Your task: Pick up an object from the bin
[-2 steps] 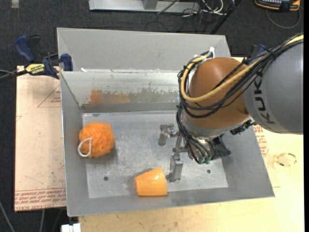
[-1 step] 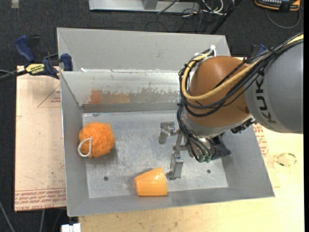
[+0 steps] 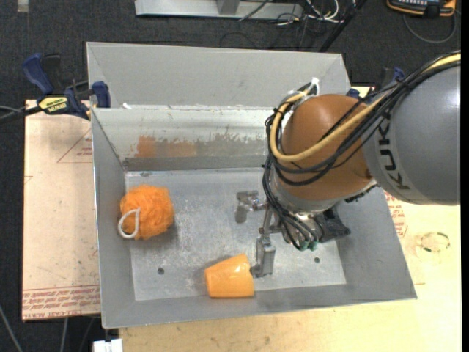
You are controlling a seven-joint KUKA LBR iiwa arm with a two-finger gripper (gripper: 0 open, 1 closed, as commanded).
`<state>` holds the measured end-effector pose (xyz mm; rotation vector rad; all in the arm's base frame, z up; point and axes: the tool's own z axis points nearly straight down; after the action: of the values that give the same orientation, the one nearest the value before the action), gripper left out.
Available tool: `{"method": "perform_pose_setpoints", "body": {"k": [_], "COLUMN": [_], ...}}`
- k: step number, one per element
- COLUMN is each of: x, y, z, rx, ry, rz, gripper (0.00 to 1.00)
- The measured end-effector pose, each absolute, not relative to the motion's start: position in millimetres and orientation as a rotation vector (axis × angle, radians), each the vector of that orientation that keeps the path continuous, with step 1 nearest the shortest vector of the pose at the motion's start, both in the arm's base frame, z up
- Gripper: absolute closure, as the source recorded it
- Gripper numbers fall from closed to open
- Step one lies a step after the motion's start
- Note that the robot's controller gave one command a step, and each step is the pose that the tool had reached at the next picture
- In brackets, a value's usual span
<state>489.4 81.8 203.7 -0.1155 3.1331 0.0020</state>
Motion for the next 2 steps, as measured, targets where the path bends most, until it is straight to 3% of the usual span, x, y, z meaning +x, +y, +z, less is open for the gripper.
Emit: {"method": "perform_pose_setpoints", "body": {"k": [1,2], "x": [494.0,492.1], "y": [80.4,82.6], "z": [142.7,104.4], "rx": [-0.307,-0.406], "ry": [3.122,3.113], "rz": [0.003,0.002], "gripper": [0.0,0.0]}}
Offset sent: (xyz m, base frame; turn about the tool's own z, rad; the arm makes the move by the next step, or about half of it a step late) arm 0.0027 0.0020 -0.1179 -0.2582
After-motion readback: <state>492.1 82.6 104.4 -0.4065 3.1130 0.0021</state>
